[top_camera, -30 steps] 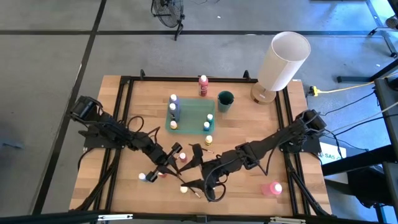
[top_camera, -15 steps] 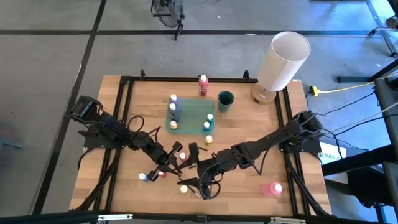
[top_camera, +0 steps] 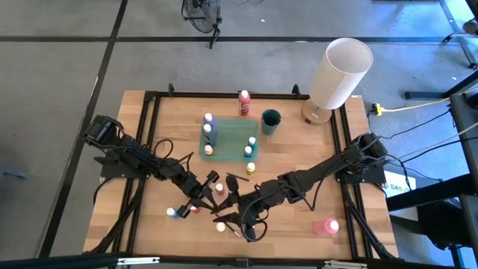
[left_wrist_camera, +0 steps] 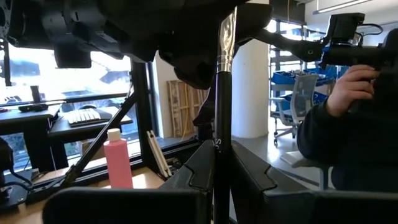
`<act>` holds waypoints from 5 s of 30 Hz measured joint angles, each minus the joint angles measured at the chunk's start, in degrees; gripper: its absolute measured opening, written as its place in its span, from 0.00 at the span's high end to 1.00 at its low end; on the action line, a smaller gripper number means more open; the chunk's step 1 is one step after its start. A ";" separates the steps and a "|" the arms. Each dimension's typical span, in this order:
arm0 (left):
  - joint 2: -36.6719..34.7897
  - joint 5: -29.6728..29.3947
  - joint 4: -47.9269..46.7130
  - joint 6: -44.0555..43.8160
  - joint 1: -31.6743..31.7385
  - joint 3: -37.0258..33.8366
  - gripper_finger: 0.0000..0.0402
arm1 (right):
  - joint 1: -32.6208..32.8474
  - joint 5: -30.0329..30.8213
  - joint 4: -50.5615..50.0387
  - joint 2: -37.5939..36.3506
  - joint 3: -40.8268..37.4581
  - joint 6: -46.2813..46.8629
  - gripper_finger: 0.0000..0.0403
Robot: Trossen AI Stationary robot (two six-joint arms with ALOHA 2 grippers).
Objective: Pick & Place Paint Supplies
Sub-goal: Put the black paint brush into the dark green cup
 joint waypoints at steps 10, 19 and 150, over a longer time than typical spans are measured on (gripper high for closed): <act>0.00 0.06 -0.10 0.02 -0.02 0.00 0.93 | -0.11 0.04 -0.62 -0.04 0.00 0.15 0.90; 0.00 0.13 -0.27 0.00 -0.02 -0.02 0.92 | -0.06 0.00 -1.68 -0.13 0.02 0.22 0.97; -51.36 -45.81 -84.94 -0.72 2.54 -0.04 0.64 | -44.25 16.11 -70.80 -6.58 0.04 55.02 0.98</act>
